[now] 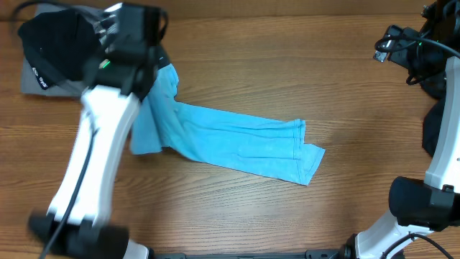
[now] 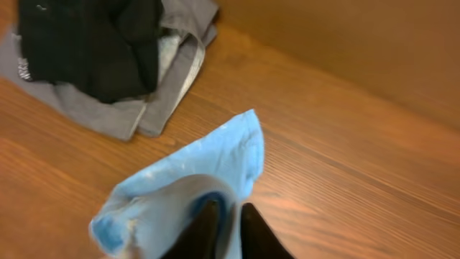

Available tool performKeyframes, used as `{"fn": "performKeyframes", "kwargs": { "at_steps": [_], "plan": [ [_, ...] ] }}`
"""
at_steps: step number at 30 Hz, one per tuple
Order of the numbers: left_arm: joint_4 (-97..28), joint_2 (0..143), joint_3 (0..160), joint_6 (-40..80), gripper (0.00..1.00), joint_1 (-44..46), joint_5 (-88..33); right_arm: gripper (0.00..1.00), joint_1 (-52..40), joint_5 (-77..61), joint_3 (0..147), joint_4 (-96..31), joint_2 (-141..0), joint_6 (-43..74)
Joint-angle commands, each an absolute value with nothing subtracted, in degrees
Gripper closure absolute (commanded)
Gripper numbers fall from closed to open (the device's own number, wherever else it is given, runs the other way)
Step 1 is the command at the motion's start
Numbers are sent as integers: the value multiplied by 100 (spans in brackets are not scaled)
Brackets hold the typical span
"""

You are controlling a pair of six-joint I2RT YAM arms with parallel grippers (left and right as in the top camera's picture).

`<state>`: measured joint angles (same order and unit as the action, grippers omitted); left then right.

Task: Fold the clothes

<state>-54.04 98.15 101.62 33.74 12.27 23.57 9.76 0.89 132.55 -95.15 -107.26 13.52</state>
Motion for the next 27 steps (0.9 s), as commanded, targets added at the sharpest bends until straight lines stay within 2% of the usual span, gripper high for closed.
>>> {"fn": "performKeyframes", "kwargs": {
  "at_steps": [1, 6, 11, 13, 14, 15, 16, 19, 24, 27],
  "plan": [
    [-5131, 10674, 10208, 2974, 80, 1076, 2969, 0, 1002, 143, 13253, -9483, -10683, 1369],
    [-5406, 11207, 10208, 2941, 78, 633, 3251, 0, 1002, 143, 13253, -9483, -10683, 1369],
    [-6165, 11041, 10219, 2939, 65, 298, 2724, 0, 1002, 143, 13253, -9483, -10685, 1369],
    [-6401, 10906, 10219, 2936, 52, 287, 2504, 0, 1002, 143, 13253, -9483, -10685, 1369],
    [-6517, 10820, 10219, 2930, 40, 292, 2432, 0, 1002, 143, 13253, -9483, -10683, 1369],
    [-6615, 10739, 10219, 2930, 12, 292, 2434, 0, 1002, 143, 13253, -9483, -10683, 1369],
    [-6678, 10676, 10219, 2895, 0, 292, 2427, 0, 1002, 143, 13253, -9483, -10683, 1369],
    [-6853, 10556, 10219, 2755, 0, 290, 1999, 0, 1002, 143, 13253, -9483, -10685, 1369],
    [-7081, 10680, 10103, 2298, 0, 333, 342, 0, 1002, 143, 13253, -9483, -10683, 1369],
    [-7150, 10785, 9850, 2290, 2, 447, 311, 0, 1002, 143, 13253, -9483, -10683, 1369]
  ]
}}
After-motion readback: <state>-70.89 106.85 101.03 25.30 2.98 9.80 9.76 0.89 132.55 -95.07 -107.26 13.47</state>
